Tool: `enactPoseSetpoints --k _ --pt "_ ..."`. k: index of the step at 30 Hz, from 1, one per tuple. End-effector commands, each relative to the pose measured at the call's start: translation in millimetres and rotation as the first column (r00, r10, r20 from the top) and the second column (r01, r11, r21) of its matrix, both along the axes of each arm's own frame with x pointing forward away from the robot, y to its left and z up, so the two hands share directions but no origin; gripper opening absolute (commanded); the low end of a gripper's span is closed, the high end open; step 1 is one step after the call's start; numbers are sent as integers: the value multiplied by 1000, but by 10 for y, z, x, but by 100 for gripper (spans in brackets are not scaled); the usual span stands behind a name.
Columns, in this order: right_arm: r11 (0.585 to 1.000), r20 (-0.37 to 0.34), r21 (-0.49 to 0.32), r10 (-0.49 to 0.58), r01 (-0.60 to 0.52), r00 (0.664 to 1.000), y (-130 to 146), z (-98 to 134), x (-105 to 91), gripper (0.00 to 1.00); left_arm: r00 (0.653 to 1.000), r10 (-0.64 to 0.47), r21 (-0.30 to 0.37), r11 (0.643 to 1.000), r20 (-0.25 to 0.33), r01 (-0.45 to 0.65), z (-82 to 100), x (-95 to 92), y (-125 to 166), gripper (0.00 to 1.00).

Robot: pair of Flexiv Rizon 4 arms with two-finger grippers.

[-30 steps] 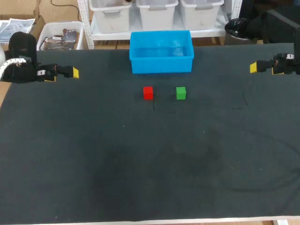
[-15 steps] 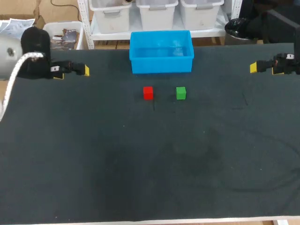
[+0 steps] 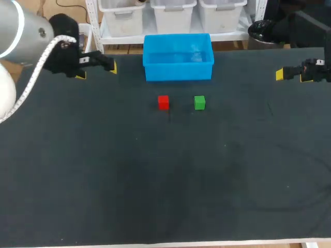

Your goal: Use the left arm to pick the red cube and place it into the blue plastic box first, then use the right arm to grasp the green cube and put it into the same blue plastic box after the first action is fully finished.

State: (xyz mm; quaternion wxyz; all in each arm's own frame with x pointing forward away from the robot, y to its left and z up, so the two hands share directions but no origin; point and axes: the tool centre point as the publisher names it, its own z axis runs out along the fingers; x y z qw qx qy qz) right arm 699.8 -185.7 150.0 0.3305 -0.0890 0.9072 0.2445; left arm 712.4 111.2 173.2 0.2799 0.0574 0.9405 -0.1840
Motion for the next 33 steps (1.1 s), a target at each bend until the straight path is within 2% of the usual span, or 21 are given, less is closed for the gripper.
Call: enactPoseSetpoints --k 1,9,13,15,27,31,33 --pt "1000 0 -1 -1 1 1000 1 1 -1 100 995 104 185 978 -4 -101 45 122 -211 100" --pt "1000 0 -1 -1 1 1000 1 1 -1 100 993 116 225 968 -27 -107 28 228 -465 100" --pt "1000 0 -1 -1 1 1000 1 1 -1 100 987 149 215 967 -54 -134 15 288 -592 100" --pt "1000 0 -1 -1 1 1000 1 1 -1 100 981 179 187 969 -73 -163 17 322 -656 100" --pt "1000 0 -1 -1 1 1000 1 1 -1 100 979 156 334 937 -134 -103 -133 432 -984 100" --pt "1000 0 -1 -1 1 1000 1 1 -1 100 974 165 361 927 -155 -100 -172 469 -1037 100" --pt "1000 0 -1 -1 1 1000 1 1 -1 100 971 167 350 932 -169 -100 -192 488 -1068 100"
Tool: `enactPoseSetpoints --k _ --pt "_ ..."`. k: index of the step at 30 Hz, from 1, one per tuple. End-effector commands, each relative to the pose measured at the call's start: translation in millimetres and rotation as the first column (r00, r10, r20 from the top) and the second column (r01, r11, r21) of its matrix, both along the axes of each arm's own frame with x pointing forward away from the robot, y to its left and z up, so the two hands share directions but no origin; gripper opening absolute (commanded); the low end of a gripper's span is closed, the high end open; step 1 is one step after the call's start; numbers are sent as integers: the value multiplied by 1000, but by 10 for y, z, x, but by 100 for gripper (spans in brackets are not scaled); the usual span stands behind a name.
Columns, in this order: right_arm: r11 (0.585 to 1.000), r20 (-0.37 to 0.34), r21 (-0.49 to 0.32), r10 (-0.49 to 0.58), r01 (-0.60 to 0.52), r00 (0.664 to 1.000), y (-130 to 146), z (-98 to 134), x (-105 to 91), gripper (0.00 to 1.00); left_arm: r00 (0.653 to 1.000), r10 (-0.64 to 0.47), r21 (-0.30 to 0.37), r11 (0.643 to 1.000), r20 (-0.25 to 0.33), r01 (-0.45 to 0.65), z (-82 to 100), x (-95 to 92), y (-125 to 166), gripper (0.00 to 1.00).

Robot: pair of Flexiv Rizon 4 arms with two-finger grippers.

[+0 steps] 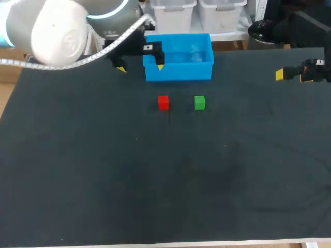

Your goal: Use the left arm to pick the red cube and place it into the blue plastic box first, then use the right arm to grasp the green cube and put it into the same blue plastic box after the first action is fully finished.

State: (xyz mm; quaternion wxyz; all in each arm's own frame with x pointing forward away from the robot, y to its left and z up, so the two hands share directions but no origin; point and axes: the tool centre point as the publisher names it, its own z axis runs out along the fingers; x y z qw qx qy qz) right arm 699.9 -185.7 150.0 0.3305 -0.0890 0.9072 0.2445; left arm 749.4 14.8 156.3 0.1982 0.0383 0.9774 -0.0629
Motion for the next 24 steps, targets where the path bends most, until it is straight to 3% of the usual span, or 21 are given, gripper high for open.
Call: enactPoseSetpoints --k 1,17,24 --pt "1000 0 -1 -1 1 1000 1 1 -2 100 998 58 118 992 -28 -54 -39 130 -112 100" --pt "1000 0 -1 -1 1 1000 1 1 -2 100 992 107 166 982 -66 -95 -139 188 -219 100" --pt "1000 0 -1 -1 1 1000 1 1 -2 100 994 93 149 985 -64 -83 -131 195 -338 100"
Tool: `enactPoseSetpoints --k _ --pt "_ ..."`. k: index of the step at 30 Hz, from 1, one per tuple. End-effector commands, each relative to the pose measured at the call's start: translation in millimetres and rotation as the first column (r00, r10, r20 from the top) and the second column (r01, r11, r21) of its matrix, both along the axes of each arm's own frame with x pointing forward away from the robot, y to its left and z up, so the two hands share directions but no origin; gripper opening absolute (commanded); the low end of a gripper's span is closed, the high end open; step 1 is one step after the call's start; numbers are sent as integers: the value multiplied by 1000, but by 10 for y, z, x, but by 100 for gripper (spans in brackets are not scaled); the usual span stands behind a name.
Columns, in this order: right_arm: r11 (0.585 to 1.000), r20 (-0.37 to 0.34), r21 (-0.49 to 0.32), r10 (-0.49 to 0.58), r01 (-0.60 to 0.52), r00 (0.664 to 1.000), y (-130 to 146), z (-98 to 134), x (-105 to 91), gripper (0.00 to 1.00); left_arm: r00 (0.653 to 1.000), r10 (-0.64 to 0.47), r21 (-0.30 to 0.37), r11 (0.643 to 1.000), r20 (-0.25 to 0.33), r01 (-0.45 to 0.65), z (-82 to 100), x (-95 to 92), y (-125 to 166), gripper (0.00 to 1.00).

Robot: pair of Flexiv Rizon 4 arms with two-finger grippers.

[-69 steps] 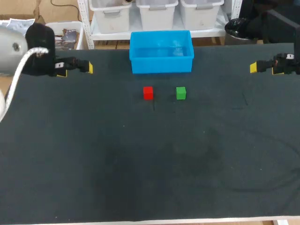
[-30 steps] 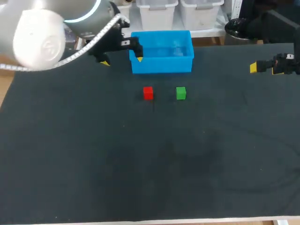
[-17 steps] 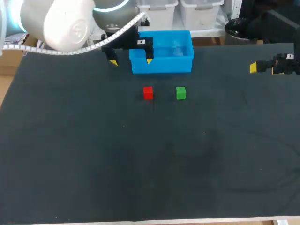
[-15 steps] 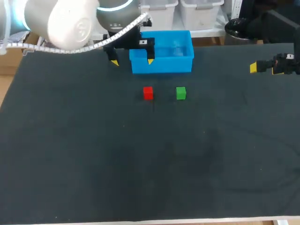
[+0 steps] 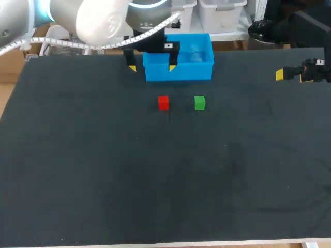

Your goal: Use the left arm to pick the red cube and place it into the blue plastic box first, then use the right arm to grasp the green cube and put it into the same blue plastic box after the first action is fully finished.

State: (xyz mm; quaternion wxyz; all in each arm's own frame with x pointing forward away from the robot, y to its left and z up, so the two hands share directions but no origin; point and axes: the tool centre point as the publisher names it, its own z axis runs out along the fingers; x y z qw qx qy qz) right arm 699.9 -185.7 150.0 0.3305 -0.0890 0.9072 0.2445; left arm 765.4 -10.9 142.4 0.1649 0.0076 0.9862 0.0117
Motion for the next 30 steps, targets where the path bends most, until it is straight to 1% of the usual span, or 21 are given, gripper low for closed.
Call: enactPoseSetpoints --k 1,3,5,7,8,15,30 --pt "1000 0 -1 -1 1 1000 1 1 -2 100 1000 2 7 1000 -5 -2 5 35 -88 100" --pt "1000 0 -1 -1 1 1000 1 1 -2 100 1000 3 4 1000 -6 -3 4 33 -105 100" --pt "1000 0 -1 -1 1 1000 1 1 -2 100 1000 16 -18 1000 -19 -16 -5 29 -117 100" --pt "1000 0 -1 -1 1 1000 1 1 -2 100 1000 16 -18 1000 -20 -16 -13 28 -122 100" --pt "1000 0 -1 -1 1 1000 1 1 -2 100 1000 20 -31 999 -21 -20 -18 27 -124 100" --pt "1000 0 -1 -1 1 1000 1 1 -2 100 999 31 -47 998 -25 -32 -19 9 -102 100" --pt "1000 0 -1 -1 1 1000 1 1 -2 100 999 31 -47 998 -25 -32 -19 9 -102 100"
